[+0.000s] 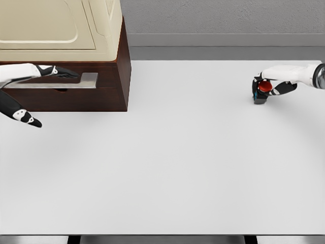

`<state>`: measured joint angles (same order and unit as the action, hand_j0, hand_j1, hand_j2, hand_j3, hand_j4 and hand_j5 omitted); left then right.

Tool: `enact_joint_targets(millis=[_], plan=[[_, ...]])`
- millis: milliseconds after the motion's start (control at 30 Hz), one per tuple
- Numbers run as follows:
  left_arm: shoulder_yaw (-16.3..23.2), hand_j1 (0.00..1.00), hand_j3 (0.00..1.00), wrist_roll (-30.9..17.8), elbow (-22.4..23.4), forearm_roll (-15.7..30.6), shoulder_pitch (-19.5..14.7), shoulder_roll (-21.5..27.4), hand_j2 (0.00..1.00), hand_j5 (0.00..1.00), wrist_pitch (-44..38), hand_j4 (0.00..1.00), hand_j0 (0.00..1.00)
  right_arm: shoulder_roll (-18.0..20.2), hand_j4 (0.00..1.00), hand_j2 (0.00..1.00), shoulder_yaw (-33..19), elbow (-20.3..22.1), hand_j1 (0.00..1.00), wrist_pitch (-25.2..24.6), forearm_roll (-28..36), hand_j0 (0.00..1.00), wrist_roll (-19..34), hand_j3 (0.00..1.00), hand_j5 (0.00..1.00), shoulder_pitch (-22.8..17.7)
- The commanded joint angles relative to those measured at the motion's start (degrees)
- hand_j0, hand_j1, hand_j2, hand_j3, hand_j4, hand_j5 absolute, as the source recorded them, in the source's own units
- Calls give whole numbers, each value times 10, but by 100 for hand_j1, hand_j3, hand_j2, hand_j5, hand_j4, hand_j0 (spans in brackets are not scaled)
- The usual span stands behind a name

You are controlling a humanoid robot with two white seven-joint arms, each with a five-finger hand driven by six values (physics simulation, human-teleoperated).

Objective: Open the cabinet drawer with left arm, and place a switch into the drawer with right arm

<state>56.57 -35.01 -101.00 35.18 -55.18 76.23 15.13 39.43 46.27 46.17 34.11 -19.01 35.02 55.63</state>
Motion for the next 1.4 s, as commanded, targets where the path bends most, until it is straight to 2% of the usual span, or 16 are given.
enact_joint_targets(millis=[0,367,500,700,800,1067,1167,1367], plan=[[-3,100,100,0,1,4,0,-2,100,100,-3,100,100,0,48,48,-1,4,48,4,4,48,0,48,48,0],[-3,100,100,0,12,-6,3,-9,100,100,-4,100,100,10,48,48,1,72,48,9,5,48,0,48,48,6],[-3,100,100,0,20,-7,2,-10,100,100,-40,100,100,22,48,48,1,94,48,9,7,48,0,48,48,6],[-14,100,100,0,27,-16,5,-28,100,100,-74,100,100,39,47,47,8,142,47,9,9,47,0,47,47,5],[-14,100,100,0,49,-19,5,-30,100,100,-74,100,100,45,47,47,9,165,47,9,10,47,0,47,47,5],[-15,100,100,0,49,-15,20,-22,100,100,-77,100,100,70,47,47,23,234,47,9,13,47,0,47,47,0],[-31,100,100,0,50,-18,24,-23,100,100,-78,100,100,78,47,47,34,255,47,9,29,47,0,47,47,1],[-33,100,100,0,61,-20,31,-30,100,100,-94,100,100,91,47,47,46,296,47,9,57,47,0,47,47,0]])
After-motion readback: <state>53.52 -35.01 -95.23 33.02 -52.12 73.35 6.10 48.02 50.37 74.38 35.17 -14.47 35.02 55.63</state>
